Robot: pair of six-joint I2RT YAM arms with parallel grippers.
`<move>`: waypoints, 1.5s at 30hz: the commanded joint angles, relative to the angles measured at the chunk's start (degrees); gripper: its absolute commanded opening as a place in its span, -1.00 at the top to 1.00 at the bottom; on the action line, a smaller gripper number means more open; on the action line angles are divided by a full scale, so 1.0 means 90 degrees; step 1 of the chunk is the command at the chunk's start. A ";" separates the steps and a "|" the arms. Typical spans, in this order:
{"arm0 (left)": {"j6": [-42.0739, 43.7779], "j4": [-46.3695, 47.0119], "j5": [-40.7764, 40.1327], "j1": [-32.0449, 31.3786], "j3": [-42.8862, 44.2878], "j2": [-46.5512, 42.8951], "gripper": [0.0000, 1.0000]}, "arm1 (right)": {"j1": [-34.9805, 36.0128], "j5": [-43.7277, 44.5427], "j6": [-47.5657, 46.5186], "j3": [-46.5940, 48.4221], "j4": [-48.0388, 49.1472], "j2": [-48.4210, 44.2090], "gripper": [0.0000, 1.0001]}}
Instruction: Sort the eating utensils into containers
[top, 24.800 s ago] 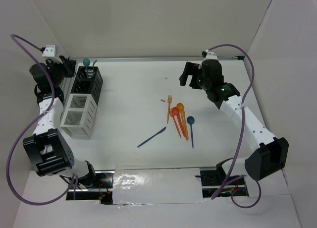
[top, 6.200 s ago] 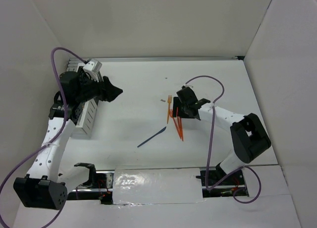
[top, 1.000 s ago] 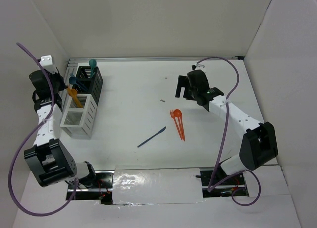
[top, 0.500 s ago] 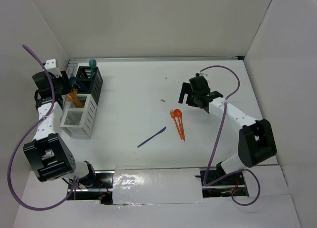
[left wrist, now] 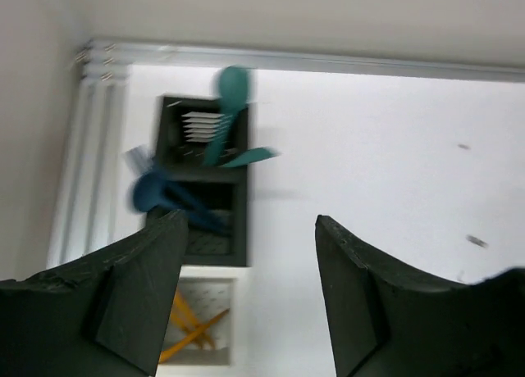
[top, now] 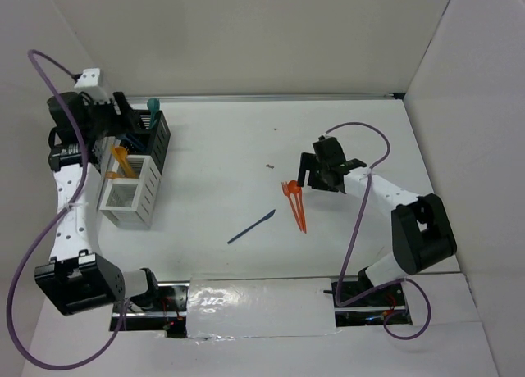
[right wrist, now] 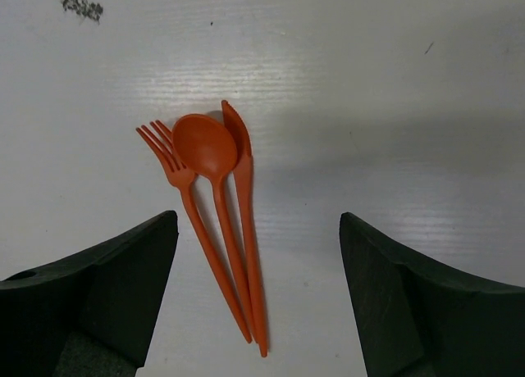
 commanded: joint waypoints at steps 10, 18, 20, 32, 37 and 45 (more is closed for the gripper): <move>-0.0575 -0.1094 0.0161 -0.3099 -0.0096 -0.0307 -0.54 | 0.0207 -0.0764 -0.0425 -0.0519 0.0360 0.0027 -0.56; 0.0506 -0.1660 0.1624 -0.4310 -0.0642 -0.0512 -0.51 | 0.0617 -0.0969 -0.0172 -0.0577 0.0234 -0.0607 -0.43; 0.0576 -0.1884 0.1597 -0.4758 -0.0769 -0.0503 -0.48 | 0.0695 -0.0911 -0.0093 -0.0577 0.0175 -0.0695 -0.39; -0.0995 -0.2043 -0.1037 -0.6828 -0.2419 0.0199 -0.30 | 0.0773 -0.0511 0.0317 -0.0967 -0.0460 -0.1925 -0.36; -0.0918 -0.1885 -0.1538 -0.7260 -0.2109 0.0970 -0.30 | 0.0764 -0.0443 0.0376 -0.1192 -0.0762 -0.2483 -0.36; -0.0752 -0.1281 -0.2016 -0.7475 -0.1913 0.2202 -0.19 | 0.0724 -0.0227 0.0561 -0.1320 -0.1007 -0.3253 -0.37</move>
